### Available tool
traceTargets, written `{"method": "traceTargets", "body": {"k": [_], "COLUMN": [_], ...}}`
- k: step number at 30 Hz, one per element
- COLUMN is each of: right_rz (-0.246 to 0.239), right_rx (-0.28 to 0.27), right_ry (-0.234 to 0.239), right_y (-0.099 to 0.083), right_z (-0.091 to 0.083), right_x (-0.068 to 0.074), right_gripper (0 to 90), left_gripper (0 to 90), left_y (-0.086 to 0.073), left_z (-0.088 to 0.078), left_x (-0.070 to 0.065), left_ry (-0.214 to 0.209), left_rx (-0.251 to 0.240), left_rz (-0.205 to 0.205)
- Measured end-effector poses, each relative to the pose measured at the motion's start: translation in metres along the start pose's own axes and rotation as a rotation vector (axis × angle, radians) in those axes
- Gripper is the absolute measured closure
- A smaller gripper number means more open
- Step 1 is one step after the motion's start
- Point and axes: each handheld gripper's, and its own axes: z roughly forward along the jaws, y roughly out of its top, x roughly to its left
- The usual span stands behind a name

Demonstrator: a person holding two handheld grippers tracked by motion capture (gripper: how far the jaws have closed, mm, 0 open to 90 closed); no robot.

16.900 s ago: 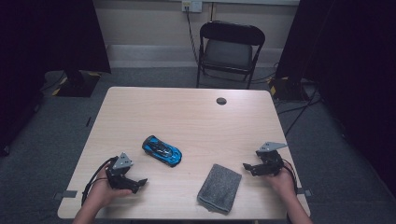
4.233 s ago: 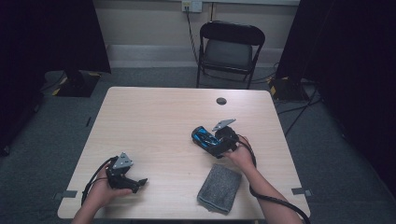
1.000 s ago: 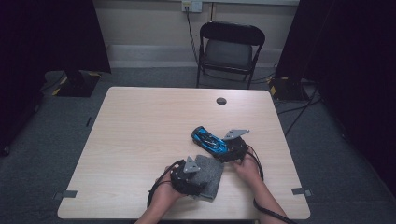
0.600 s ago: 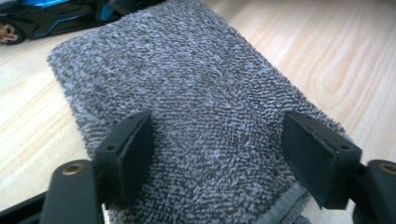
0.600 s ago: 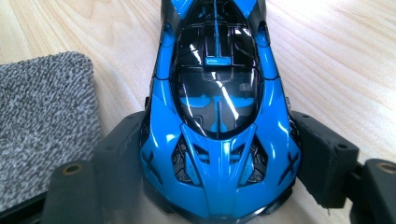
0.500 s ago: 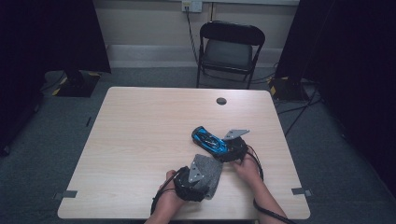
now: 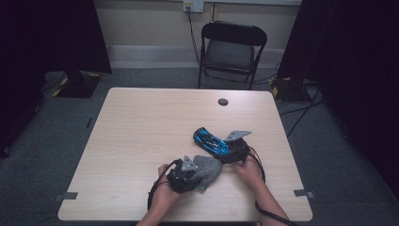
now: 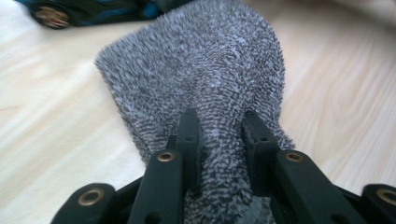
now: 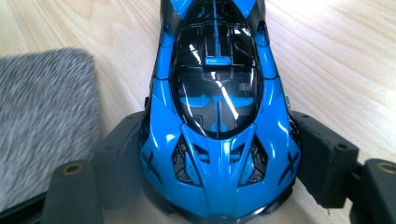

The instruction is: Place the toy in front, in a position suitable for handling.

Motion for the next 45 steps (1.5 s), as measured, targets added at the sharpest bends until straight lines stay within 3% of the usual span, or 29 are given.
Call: {"method": "traceTargets", "body": {"k": [1,10,15,21,27,29,31,35,39,45], "right_rz": [-0.001,0.000,0.000,-0.001,0.000,0.001,0.001,0.001,0.001,0.000], "right_rx": [0.000,0.000,-0.001,-0.001,-0.001,-0.001,-0.002,-0.002,-0.002,-0.001], "right_ry": [0.000,0.000,0.000,0.000,0.000,-0.001,0.000,-0.001,-0.001,-0.001], "right_y": [0.000,0.000,0.000,0.000,0.000,0.000,0.000,0.000,0.000,0.000], "right_z": [0.000,0.000,0.000,0.000,0.000,0.000,0.000,0.000,0.000,0.000], "right_x": [0.000,0.000,0.000,0.000,0.000,0.000,0.000,0.000,0.000,0.000], "right_gripper": [25.0,25.0,25.0,25.0,25.0,25.0,25.0,25.0,25.0,25.0], "left_gripper": [72.9,74.1,74.1,74.2,74.2,74.1,74.1,74.1,74.1,74.1], "left_y": [0.003,0.034,0.050,0.069,0.076,0.074,0.072,0.069,0.069,0.071], "left_z": [-0.003,-0.013,-0.018,-0.018,0.017,0.030,0.040,0.049,0.049,0.048], "left_x": [0.003,0.016,0.027,0.034,0.028,0.023,0.019,0.021,0.026,0.038], "left_ry": [0.002,0.056,0.070,0.080,0.071,0.055,0.071,0.082,0.107,0.136], "left_rx": [-0.010,-0.033,-0.074,-0.107,-0.034,0.002,0.049,0.069,0.087,0.103], "left_rz": [-0.011,0.086,0.060,0.062,0.125,0.151,0.193,0.179,0.189,0.167]}}
